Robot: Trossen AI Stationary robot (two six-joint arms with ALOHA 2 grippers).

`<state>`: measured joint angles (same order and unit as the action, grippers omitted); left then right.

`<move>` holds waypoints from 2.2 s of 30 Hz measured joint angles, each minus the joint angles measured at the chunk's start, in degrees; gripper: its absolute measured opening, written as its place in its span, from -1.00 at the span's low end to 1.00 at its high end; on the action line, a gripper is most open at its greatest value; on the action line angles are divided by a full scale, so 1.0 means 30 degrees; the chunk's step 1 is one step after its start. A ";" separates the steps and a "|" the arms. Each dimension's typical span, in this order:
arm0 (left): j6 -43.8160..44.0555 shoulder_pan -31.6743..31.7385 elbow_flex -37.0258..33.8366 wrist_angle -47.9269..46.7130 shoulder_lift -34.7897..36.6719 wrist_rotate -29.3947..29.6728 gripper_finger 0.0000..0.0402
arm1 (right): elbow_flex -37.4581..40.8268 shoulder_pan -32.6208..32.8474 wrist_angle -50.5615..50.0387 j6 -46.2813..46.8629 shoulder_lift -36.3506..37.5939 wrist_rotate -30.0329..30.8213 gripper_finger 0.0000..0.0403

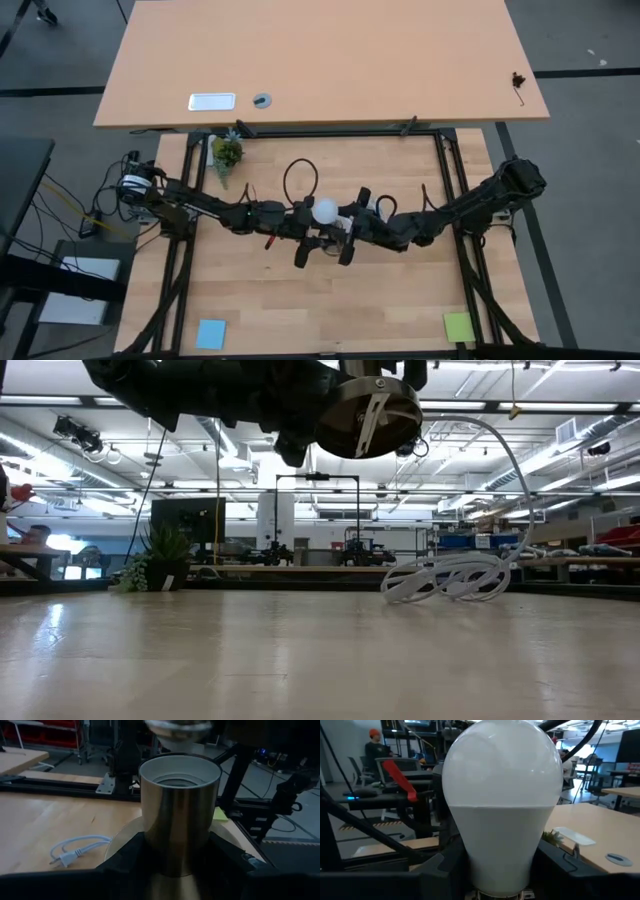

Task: Screw lightbulb
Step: Insert the lightbulb into the lamp socket

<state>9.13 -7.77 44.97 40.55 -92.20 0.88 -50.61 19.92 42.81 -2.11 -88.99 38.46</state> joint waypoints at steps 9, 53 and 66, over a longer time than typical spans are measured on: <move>-0.0937 -0.0005 0.0007 0.0700 0.0000 0.0176 -0.20 | 0.0000 0.0358 -0.0466 0.0070 0.0000 0.0300 -0.14; -0.2058 -0.0357 0.0059 0.0368 0.1151 0.0620 -0.20 | -0.0022 0.0008 -0.0319 0.0218 0.0044 -0.0204 -0.13; -0.2213 -0.0367 0.0071 0.0304 0.1151 0.0518 -0.20 | -0.0003 0.0357 -0.0160 -0.0209 0.0025 0.0335 0.21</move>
<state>2.50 -8.87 45.18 41.47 -88.75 2.44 -50.62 20.99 42.33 -2.74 -88.91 39.46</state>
